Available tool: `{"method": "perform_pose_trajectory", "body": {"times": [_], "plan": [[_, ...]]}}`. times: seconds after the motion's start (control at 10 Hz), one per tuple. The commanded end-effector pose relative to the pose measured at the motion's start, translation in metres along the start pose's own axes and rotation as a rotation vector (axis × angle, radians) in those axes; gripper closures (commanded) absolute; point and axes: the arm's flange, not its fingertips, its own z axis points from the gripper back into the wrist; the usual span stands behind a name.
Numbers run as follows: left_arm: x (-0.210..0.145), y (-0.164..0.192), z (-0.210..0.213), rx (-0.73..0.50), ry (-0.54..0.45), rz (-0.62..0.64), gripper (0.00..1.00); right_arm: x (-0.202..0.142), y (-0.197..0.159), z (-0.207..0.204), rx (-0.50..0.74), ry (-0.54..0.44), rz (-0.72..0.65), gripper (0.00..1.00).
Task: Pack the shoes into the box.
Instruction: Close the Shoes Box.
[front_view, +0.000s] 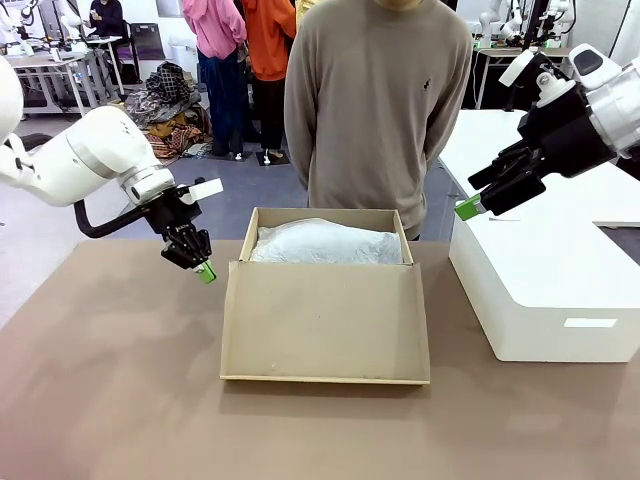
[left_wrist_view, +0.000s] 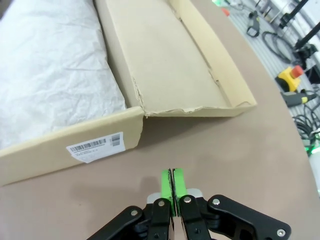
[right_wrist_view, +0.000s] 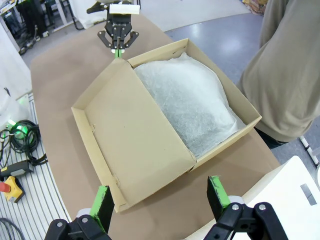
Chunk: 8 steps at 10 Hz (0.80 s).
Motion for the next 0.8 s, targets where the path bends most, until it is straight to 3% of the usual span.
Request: {"method": "perform_pose_trajectory", "body": {"times": [0.0,0.7], "plan": [[-0.006,-0.008,-0.012,0.038,-0.056,-0.014,0.94,0.000,-0.002,-0.001,0.019,-0.025,0.011,0.00],[-0.003,-0.006,-0.043,0.067,-0.071,0.010,0.94,0.000,-0.002,-0.001,0.019,-0.025,0.011,0.00]]}}
